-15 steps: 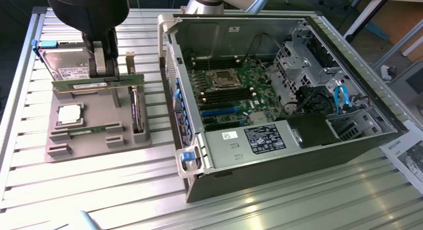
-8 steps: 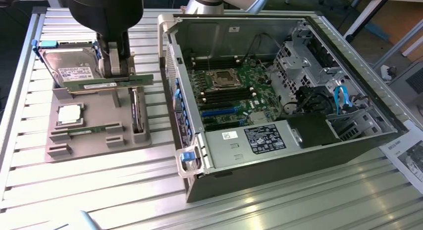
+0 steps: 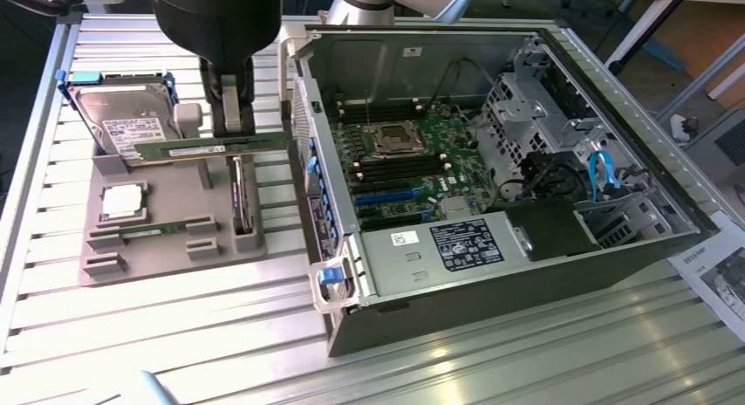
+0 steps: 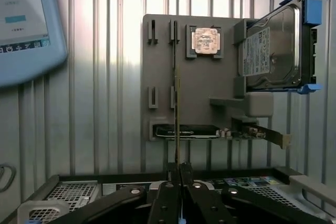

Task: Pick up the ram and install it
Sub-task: 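Pick up the ram and move it above insertion slot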

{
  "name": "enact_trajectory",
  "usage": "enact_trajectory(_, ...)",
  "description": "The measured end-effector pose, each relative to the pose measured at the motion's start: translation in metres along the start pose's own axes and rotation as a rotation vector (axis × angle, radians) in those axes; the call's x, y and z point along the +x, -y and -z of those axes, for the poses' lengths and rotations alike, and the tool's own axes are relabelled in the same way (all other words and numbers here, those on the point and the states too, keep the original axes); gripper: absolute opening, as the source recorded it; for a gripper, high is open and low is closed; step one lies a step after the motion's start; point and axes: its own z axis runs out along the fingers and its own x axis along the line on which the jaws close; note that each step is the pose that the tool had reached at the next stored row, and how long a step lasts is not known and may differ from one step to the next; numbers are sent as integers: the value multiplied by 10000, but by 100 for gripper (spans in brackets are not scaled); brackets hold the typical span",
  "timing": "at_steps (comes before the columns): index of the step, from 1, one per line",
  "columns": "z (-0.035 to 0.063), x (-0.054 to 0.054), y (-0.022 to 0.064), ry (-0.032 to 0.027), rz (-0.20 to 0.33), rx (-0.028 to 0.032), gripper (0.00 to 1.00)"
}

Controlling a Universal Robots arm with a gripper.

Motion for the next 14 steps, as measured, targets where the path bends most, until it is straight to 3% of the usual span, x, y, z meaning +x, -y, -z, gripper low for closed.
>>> enact_trajectory(14,10,36,274,1,-3,-30,12)
